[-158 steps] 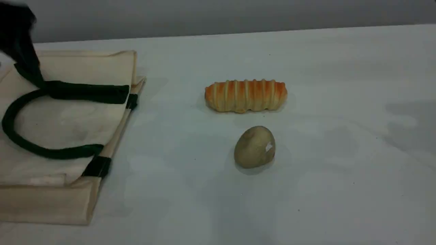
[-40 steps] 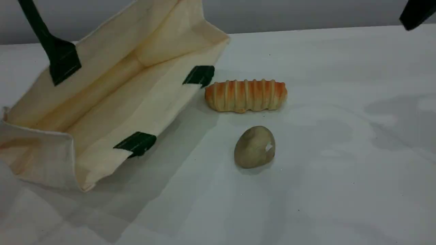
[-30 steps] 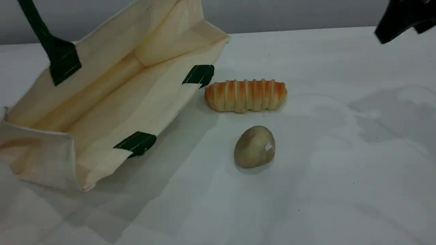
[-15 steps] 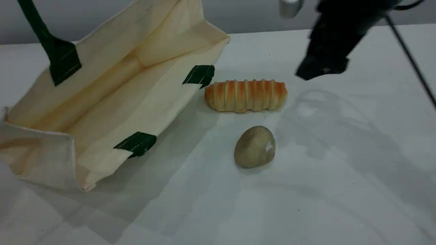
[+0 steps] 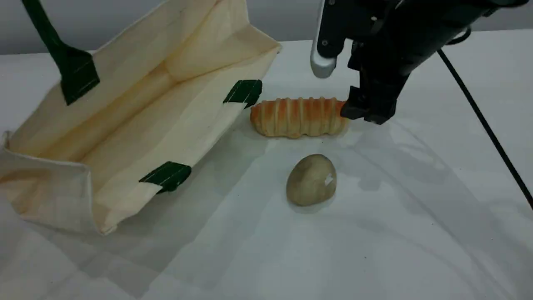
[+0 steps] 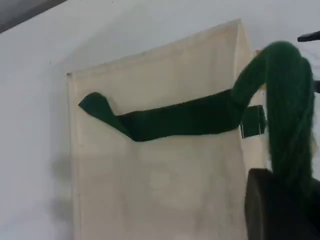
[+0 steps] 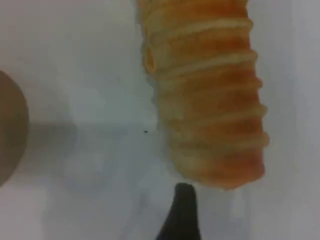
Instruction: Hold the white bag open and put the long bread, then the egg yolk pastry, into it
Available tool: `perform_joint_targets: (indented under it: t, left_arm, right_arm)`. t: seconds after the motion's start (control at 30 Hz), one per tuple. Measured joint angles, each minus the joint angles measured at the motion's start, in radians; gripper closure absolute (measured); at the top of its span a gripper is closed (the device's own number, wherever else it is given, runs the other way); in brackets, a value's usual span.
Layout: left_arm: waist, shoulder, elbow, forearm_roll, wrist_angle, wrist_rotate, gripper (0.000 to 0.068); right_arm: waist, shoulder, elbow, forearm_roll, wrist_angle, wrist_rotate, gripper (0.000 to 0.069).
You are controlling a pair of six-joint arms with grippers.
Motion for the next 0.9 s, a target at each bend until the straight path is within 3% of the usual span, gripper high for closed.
perform_joint_targets:
  t: [0.43, 0.73, 0.9]
  left_arm:
    - [0.0, 0.0, 0.0, -0.001, 0.0, 0.0, 0.0596]
    - [0.0, 0.0, 0.0, -0.002, 0.0, 0.0, 0.0596]
    - [0.0, 0.0, 0.0, -0.002, 0.0, 0.0, 0.0596]
  right_arm:
    - [0.075, 0.115, -0.108, 0.003, -0.018, 0.002, 0.0106]
    - [0.078, 0.192, -0.153, 0.003, -0.088, 0.003, 0.0106]
    - [0.078, 0.199, -0.153, 0.003, -0.11, 0.003, 0.0143]
